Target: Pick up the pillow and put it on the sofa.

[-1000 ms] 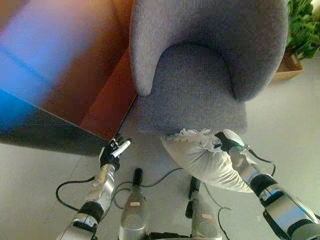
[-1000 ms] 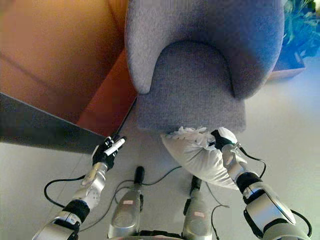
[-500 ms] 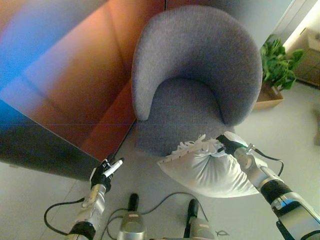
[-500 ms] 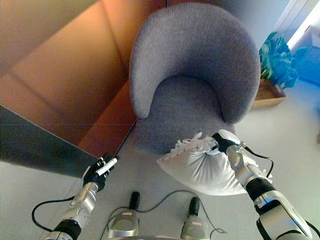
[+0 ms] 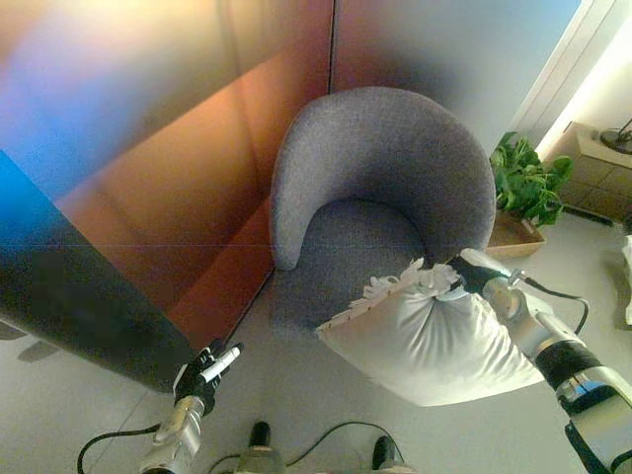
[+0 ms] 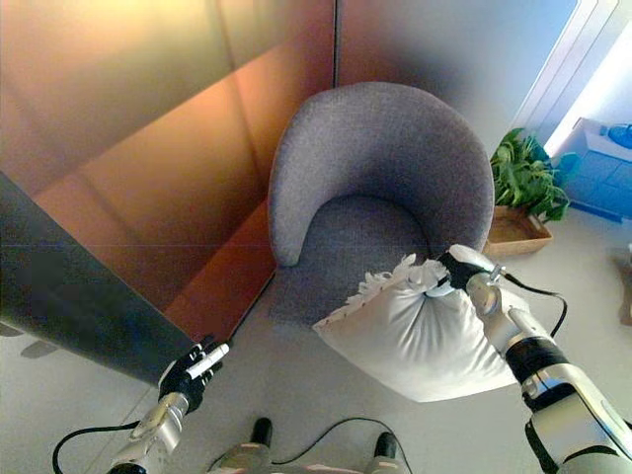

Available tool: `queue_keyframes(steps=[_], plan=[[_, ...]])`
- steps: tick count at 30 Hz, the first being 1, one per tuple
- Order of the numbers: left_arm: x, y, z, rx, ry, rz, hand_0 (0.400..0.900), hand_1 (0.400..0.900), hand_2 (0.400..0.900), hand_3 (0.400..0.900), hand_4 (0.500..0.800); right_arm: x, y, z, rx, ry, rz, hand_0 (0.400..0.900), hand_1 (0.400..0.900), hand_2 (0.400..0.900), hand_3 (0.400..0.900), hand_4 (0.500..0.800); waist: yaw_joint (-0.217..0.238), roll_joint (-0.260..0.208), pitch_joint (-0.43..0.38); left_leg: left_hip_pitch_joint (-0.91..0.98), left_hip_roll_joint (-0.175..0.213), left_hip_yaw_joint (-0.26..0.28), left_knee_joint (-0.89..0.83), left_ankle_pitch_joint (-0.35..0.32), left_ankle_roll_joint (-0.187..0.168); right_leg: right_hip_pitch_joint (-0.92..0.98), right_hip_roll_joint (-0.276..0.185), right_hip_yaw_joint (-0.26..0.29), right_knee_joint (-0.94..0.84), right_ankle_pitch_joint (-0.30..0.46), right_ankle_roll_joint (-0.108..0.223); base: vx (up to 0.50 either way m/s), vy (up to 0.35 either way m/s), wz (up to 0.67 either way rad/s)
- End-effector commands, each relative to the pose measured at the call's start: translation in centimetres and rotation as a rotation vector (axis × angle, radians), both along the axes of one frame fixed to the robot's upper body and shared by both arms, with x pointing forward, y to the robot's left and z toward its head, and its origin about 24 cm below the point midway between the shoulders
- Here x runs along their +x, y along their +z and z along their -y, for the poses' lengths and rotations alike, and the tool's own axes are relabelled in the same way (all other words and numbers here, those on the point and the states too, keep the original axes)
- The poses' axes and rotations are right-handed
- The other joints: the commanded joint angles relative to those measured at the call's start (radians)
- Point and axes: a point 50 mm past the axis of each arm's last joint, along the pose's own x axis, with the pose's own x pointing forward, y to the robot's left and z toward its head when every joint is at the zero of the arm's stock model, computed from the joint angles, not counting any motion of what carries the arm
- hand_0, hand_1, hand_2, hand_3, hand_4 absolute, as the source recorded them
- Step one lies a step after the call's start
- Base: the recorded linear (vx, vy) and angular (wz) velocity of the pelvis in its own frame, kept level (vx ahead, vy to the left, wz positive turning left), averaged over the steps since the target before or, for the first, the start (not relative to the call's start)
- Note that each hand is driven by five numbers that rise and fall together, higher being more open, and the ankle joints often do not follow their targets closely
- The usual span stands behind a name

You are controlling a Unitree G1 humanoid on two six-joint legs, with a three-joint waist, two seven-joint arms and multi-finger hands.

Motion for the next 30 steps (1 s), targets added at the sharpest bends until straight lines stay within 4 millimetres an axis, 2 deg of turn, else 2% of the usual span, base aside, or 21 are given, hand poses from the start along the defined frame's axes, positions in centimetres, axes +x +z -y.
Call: queue_keyframes(steps=[1,7,12,18,21,25,28,30], plan=[[0.8,0.4,-0.2,0.064,-0.113,0.024,0.9,0.9,0.9,0.9,0.8,4.5,13.4,1.3,-0.115,-0.016,0.394,0.4,0.4,0.4,0.4,0.5,0.049,-0.034,-0.147,-0.012,0.033,-0.012,0.039,-0.01,0.014,0.014,-0.059,-0.022,0.056,-0.035,0.04,0.08,0.005,0.05],[0.1,0.1,0.2,0.055,-0.153,0.017,0.9,0.9,0.9,0.9,0.8,5.0,15.1,2.2,-0.143,-0.067,0.461,0.4,0.4,0.4,0.4,0.5,0.072,-0.028,-0.152,-0.014,0.036,-0.026,0.016,0.002,0.01,0.021,-0.053,-0.033,0.034,-0.031,0.04,0.06,0.012,0.11],[0.2,0.3,0.4,0.048,-0.166,0.029,0.9,0.9,0.9,0.9,0.8,5.1,17.3,2.6,-0.164,-0.093,0.509,0.4,0.4,0.4,0.4,0.5,0.085,-0.026,-0.146,-0.026,0.04,-0.036,0.006,0.009,0.002,0.025,-0.052,-0.056,0.022,-0.029,0.042,-0.01,0.016,0.15],[-0.5,0.1,0.1,0.048,-0.167,0.007,0.9,0.9,0.9,0.9,0.8,5.2,20.1,2.3,-0.184,-0.074,0.519,0.4,0.4,0.4,0.4,0.5,0.089,-0.035,-0.16,-0.022,0.048,-0.027,0.001,0.014,-0.001,0.031,-0.056,-0.068,0.026,-0.036,0.044,0.02,0.026,0.07],[-0.7,0.0,0.2,0.053,-0.188,-0.001,0.9,0.9,0.9,0.9,0.8,5.3,20.1,2.2,-0.197,-0.073,0.502,0.4,0.4,0.4,0.4,0.5,0.095,-0.036,-0.161,-0.024,0.048,-0.03,0.002,0.015,0.001,0.031,-0.056,-0.071,0.031,-0.039,0.043,0.06,0.0,0.09],[-0.6,0.1,0.3,0.056,-0.22,-0.002,0.9,0.9,0.9,0.9,0.8,5.4,19.1,3.0,-0.258,-0.113,0.429,0.4,0.4,0.4,0.4,0.5,0.107,-0.035,-0.157,-0.027,0.051,-0.032,-0.004,0.018,-0.001,0.033,-0.057,-0.083,0.024,-0.035,0.045,0.06,-0.013,0.09],[0.0,0.5,0.6,0.053,-0.24,0.024,0.9,0.9,0.9,0.9,0.8,5.4,19.0,3.5,-0.285,-0.169,0.428,0.4,0.4,0.4,0.4,0.5,0.117,-0.03,-0.146,-0.047,0.055,-0.039,-0.006,0.022,-0.004,0.018,-0.055,-0.087,0.019,-0.031,0.047,-0.06,-0.017,0.07],[1.5,1.3,0.9,0.049,-0.252,0.08,0.9,0.9,0.9,0.9,0.8,5.6,19.8,3.5,-0.29,-0.229,0.468,0.4,0.4,0.4,0.4,0.5,0.124,-0.026,-0.119,-0.089,0.055,-0.047,-0.006,0.027,-0.007,-0.019,-0.054,-0.084,0.018,-0.026,0.049,-0.28,-0.056,0.05]])
